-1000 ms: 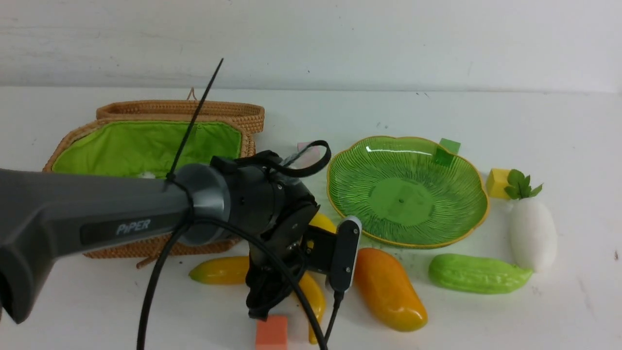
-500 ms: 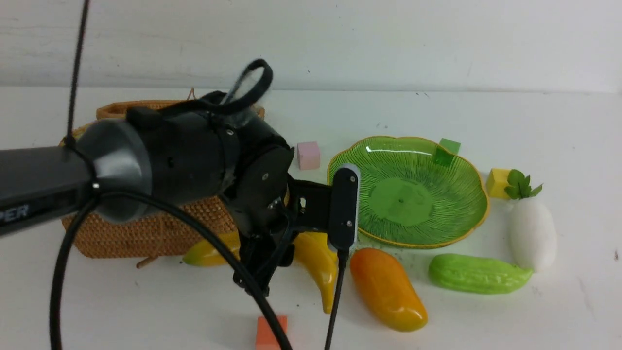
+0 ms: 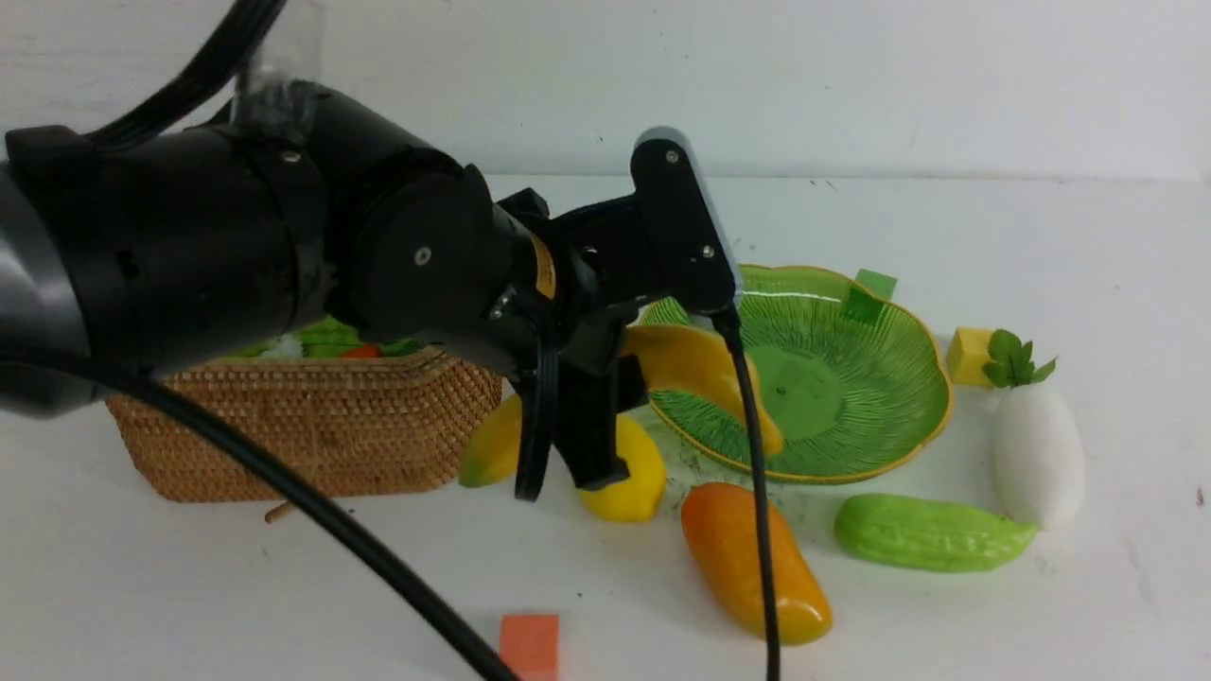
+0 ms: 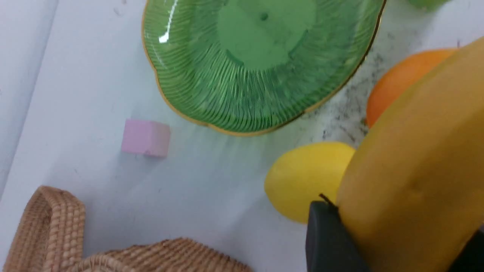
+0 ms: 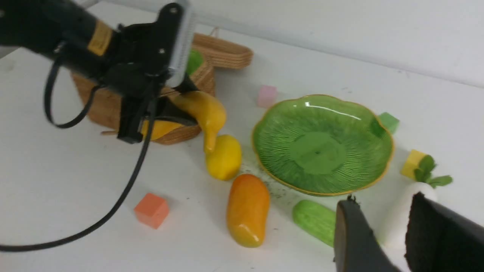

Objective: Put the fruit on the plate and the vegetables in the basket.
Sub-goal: Use the left arm to grab a banana and put it into the right plate, then grab a lemon with your left arm and place it on the plate on the right, then use the right arm to grab a mango and put it into the right plate

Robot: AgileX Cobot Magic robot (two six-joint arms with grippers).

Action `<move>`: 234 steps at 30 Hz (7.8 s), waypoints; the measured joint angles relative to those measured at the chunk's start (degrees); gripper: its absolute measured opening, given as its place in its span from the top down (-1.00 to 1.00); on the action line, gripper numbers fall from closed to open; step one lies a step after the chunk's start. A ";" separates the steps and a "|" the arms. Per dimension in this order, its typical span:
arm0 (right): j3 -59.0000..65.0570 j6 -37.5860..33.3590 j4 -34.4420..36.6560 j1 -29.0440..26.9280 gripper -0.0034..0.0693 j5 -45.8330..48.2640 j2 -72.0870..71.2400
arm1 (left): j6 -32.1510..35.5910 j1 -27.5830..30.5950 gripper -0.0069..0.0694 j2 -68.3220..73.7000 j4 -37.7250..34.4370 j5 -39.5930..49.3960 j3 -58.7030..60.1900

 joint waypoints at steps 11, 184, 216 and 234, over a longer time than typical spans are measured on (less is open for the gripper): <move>0.00 4.64 -4.18 0.00 0.30 -0.33 0.00 | -0.18 0.00 0.02 14.52 -5.36 -3.78 -15.86; 0.00 7.38 -7.74 0.00 0.26 6.38 3.22 | -33.55 -3.34 -0.82 39.19 4.66 2.19 -40.26; 0.00 7.33 -2.30 0.00 0.26 6.87 13.11 | -39.64 -3.28 0.85 -1.77 1.78 37.47 -39.92; 0.00 4.73 6.17 0.00 0.66 6.05 30.48 | -45.13 -3.28 0.85 -47.15 -1.41 15.51 17.50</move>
